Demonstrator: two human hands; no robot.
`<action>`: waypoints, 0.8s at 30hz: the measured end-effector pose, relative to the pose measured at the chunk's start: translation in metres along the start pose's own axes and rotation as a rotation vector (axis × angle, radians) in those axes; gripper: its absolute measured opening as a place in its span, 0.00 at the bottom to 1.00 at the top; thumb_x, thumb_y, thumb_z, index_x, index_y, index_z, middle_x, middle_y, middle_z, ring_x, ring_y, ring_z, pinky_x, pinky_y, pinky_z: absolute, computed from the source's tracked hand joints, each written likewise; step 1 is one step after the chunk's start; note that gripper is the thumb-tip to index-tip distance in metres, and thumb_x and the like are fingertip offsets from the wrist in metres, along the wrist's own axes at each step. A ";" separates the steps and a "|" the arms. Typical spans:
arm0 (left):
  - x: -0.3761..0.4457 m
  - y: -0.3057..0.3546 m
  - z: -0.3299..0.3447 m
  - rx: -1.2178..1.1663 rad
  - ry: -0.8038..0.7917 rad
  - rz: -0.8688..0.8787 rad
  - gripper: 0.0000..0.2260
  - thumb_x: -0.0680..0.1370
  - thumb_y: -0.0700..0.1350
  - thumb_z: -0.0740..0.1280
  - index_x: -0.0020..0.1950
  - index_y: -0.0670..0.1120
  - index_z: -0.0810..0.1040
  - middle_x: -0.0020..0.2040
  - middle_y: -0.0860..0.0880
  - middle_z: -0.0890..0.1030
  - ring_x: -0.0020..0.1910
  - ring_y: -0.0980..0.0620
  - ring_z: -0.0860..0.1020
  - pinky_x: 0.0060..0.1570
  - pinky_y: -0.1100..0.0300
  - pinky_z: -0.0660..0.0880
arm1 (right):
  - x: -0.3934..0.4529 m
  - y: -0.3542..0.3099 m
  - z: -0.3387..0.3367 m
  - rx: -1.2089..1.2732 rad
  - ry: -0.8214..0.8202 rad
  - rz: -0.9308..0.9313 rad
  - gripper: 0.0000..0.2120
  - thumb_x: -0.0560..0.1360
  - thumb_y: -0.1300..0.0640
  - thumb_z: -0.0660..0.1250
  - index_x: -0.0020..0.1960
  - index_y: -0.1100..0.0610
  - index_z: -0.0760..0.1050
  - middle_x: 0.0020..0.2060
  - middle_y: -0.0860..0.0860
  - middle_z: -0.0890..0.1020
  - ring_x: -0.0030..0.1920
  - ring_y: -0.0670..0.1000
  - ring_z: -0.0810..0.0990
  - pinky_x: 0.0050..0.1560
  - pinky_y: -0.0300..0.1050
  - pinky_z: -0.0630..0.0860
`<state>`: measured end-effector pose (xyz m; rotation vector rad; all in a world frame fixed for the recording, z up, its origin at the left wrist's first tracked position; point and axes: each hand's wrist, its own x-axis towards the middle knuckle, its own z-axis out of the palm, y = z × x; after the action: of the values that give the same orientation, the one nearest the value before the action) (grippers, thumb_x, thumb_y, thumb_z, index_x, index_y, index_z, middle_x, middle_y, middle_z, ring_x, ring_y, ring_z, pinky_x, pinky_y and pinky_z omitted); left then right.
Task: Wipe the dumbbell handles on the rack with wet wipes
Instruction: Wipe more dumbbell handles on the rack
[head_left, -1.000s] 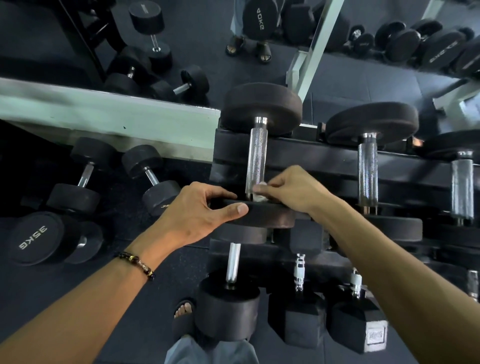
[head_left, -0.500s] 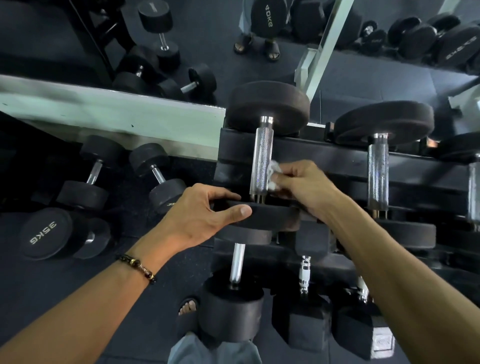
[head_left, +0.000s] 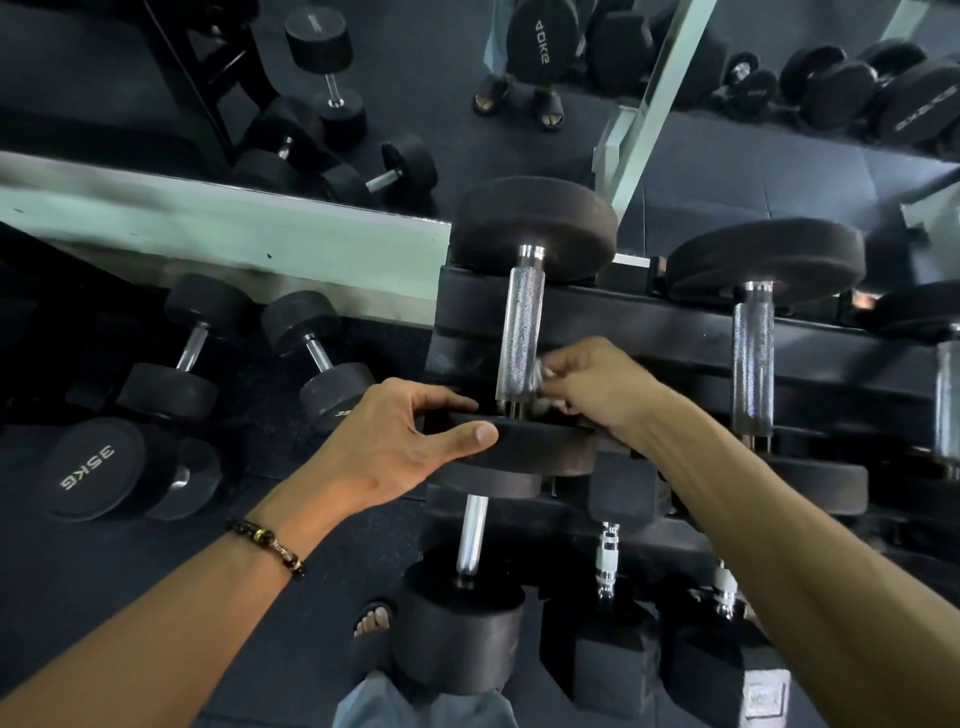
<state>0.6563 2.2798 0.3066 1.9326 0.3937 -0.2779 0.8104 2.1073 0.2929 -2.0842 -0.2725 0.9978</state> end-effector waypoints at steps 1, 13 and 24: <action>0.000 0.001 0.000 0.003 0.000 0.000 0.25 0.65 0.68 0.69 0.56 0.56 0.82 0.50 0.60 0.84 0.51 0.64 0.81 0.52 0.68 0.74 | 0.006 -0.006 -0.001 0.129 0.081 -0.011 0.09 0.70 0.72 0.67 0.37 0.62 0.83 0.36 0.58 0.83 0.36 0.50 0.78 0.43 0.46 0.75; 0.002 -0.005 -0.001 0.022 -0.004 0.000 0.32 0.63 0.74 0.68 0.58 0.55 0.82 0.51 0.61 0.84 0.53 0.63 0.81 0.59 0.55 0.77 | 0.022 -0.036 -0.007 0.523 0.216 -0.021 0.14 0.76 0.75 0.61 0.40 0.60 0.79 0.40 0.54 0.83 0.43 0.50 0.82 0.51 0.49 0.83; 0.001 -0.004 0.001 0.025 0.014 -0.002 0.31 0.63 0.74 0.68 0.57 0.56 0.82 0.51 0.62 0.84 0.53 0.64 0.80 0.60 0.56 0.76 | 0.036 -0.035 -0.001 0.590 0.240 -0.051 0.19 0.73 0.74 0.57 0.31 0.56 0.75 0.28 0.56 0.74 0.27 0.51 0.70 0.38 0.50 0.72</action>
<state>0.6557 2.2802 0.3022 1.9600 0.4030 -0.2720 0.8398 2.1474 0.2983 -1.6205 0.0866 0.6807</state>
